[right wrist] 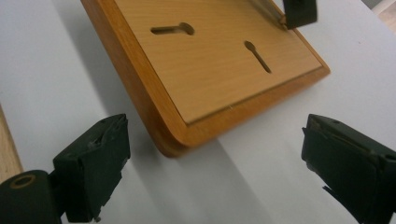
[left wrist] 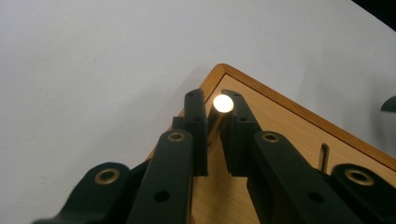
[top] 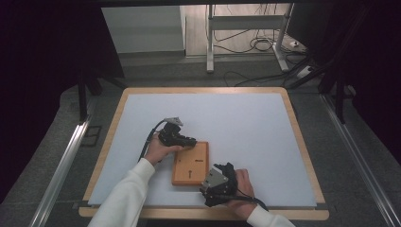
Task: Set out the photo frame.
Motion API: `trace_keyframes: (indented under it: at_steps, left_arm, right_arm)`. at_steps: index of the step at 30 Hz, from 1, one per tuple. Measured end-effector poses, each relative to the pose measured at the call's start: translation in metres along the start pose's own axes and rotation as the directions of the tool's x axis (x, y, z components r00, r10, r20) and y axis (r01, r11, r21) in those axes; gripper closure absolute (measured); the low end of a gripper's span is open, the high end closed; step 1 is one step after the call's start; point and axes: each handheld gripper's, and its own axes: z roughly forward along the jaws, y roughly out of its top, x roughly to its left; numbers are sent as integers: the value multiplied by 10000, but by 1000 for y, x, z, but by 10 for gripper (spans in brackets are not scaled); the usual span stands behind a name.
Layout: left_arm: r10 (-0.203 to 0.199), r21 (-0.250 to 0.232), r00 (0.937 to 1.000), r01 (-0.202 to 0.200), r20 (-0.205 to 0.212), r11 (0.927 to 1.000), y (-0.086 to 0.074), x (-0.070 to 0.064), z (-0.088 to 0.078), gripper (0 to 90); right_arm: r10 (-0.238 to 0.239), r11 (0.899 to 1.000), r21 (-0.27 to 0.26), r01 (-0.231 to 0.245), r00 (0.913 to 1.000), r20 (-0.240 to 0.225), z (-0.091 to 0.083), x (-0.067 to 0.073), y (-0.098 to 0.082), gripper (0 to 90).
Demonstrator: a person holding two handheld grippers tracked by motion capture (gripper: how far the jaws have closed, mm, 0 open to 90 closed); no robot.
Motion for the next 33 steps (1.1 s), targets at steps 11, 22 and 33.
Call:
trace_keyframes:
  at_steps: [11,22,33]
  left_arm:
    - [-174,-60,9998,174,-63,9998,1,1,0,821]
    - [38,-224,9973,-54,-737,9997,1,-3,1,840]
    - [113,-257,9940,-142,-1089,9996,1,-3,-1,802]
  right_arm:
    - [-612,9981,133,602,9938,924,13,6,12,90]
    - [-767,9949,-550,843,9887,1287,-5,-5,21,197]
    - [-859,9891,-1078,1004,9875,1321,-16,-15,34,305]
